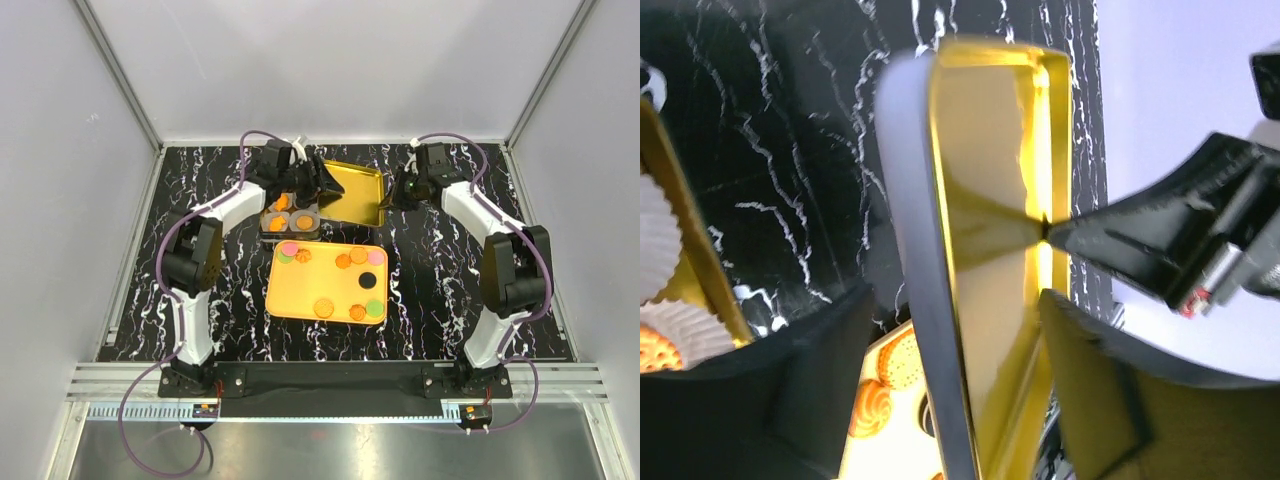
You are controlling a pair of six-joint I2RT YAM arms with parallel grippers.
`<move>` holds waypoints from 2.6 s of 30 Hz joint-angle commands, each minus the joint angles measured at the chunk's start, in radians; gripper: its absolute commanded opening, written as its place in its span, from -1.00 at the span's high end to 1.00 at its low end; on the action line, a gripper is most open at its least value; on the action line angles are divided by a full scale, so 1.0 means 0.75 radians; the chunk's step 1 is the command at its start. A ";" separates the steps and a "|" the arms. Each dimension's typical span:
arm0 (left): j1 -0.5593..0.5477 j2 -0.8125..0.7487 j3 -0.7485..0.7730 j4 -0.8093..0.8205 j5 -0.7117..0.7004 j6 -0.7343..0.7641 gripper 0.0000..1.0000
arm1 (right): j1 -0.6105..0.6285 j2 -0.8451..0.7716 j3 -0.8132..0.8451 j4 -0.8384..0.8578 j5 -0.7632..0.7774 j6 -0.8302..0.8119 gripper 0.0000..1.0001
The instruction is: Pack the cookies
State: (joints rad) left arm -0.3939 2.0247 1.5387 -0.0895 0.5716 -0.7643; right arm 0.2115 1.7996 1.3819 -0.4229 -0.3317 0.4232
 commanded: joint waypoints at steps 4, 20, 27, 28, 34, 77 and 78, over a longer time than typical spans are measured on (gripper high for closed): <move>0.051 -0.159 -0.137 0.187 0.089 -0.059 0.06 | 0.035 -0.117 -0.051 0.099 -0.006 0.019 1.00; 0.089 -0.315 -0.139 -0.259 -0.018 0.062 1.00 | 0.311 -0.399 -0.188 0.185 0.564 -0.261 -0.50; 0.112 -0.362 -0.161 -0.388 0.025 0.097 1.00 | 0.754 -0.569 -0.355 0.371 0.743 -0.643 -0.67; 0.116 -0.376 -0.174 -0.382 0.033 0.095 1.00 | 0.804 -0.565 -0.366 0.386 0.781 -0.691 -0.68; 0.137 -0.417 -0.229 -0.372 0.085 0.082 1.00 | 1.084 -0.440 -0.356 0.410 1.023 -0.920 -0.69; 0.265 -0.617 -0.107 -0.357 -0.159 0.091 -0.98 | 1.184 -0.291 -0.102 0.305 1.291 -1.207 1.00; 0.276 -0.619 -0.082 -0.357 -0.175 0.080 -0.98 | 1.184 -0.301 -0.090 0.270 1.271 -1.186 1.00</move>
State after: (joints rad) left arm -0.2184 1.6085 1.3911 -0.3954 0.5190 -0.6914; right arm 1.0992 1.6596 1.2400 -0.0914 0.6804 -0.5678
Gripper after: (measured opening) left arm 0.988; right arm 0.187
